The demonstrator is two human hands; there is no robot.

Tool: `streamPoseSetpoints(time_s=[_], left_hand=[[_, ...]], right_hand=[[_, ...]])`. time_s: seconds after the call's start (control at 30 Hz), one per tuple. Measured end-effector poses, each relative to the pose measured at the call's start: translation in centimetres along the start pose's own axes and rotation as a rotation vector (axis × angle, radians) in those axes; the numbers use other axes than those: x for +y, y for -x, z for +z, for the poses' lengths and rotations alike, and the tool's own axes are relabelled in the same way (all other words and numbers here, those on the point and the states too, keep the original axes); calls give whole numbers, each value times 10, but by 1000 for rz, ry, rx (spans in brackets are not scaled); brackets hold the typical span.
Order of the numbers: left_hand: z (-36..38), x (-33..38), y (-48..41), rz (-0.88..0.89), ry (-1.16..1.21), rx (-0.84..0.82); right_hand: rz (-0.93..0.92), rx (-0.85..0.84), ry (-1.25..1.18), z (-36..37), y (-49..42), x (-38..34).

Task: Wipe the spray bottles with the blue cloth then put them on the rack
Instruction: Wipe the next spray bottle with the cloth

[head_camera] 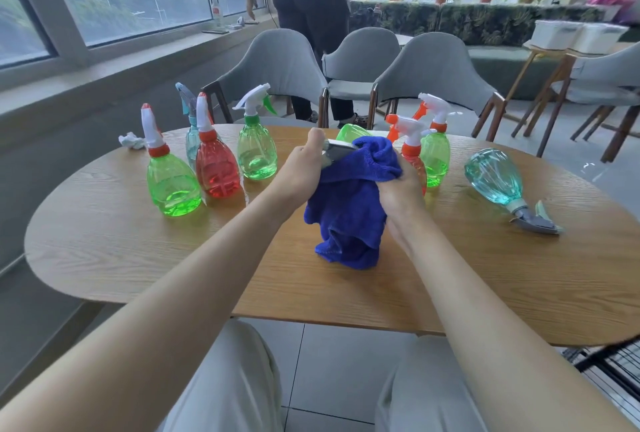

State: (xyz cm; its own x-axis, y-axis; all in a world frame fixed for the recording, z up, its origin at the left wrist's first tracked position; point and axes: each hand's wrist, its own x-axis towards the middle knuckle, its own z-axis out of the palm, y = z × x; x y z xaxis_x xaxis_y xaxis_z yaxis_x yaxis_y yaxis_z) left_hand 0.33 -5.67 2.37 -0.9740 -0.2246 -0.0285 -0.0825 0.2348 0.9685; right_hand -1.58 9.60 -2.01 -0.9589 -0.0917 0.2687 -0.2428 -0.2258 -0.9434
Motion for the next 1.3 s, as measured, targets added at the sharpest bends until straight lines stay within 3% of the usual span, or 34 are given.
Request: streamPoseSetpoints(time_s=[0.2, 0.57, 0.77, 1.3], left_hand=[[0, -3, -4, 12, 2, 2], [-15, -9, -5, -78, 116, -187], [-18, -17, 6, -54, 341, -327], [-5, -43, 6, 41, 338, -361]], right_hand=[[-1, 25, -30, 0, 0, 2], [-139, 51, 405, 35, 7, 5], [-213, -5, 422, 17, 5, 14], [-139, -22, 375, 12, 14, 26]])
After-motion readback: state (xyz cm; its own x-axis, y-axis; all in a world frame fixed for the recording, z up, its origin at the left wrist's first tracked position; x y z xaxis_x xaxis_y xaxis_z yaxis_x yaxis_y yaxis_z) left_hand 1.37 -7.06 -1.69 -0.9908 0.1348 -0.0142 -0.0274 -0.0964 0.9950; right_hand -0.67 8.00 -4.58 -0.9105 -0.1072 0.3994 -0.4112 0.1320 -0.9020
